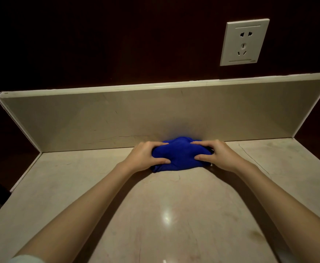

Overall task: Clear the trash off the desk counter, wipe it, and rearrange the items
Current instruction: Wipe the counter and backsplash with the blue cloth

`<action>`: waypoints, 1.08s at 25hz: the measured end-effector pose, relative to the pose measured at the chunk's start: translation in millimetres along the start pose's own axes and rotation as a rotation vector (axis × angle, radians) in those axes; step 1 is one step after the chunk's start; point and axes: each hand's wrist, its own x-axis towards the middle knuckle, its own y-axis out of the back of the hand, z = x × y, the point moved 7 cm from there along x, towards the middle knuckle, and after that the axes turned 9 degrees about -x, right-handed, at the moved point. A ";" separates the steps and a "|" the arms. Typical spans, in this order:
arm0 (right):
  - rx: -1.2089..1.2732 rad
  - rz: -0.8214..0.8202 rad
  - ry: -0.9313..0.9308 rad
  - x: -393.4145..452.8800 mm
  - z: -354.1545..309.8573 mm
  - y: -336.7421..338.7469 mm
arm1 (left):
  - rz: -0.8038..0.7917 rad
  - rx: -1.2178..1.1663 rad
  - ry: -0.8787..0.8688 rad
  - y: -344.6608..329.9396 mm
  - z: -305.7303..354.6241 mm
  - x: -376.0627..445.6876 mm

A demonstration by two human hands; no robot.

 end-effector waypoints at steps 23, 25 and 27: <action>-0.043 -0.072 0.121 -194.7 18.2 18.0 | -0.058 -0.002 0.004 -88.0 127.0 -138.0; -0.047 -0.076 0.136 -218.7 21.5 22.4 | -0.054 -0.006 0.002 -101.1 143.9 -152.1; -0.048 -0.080 0.156 -241.6 24.4 26.9 | -0.053 -0.010 0.004 -113.7 157.9 -165.5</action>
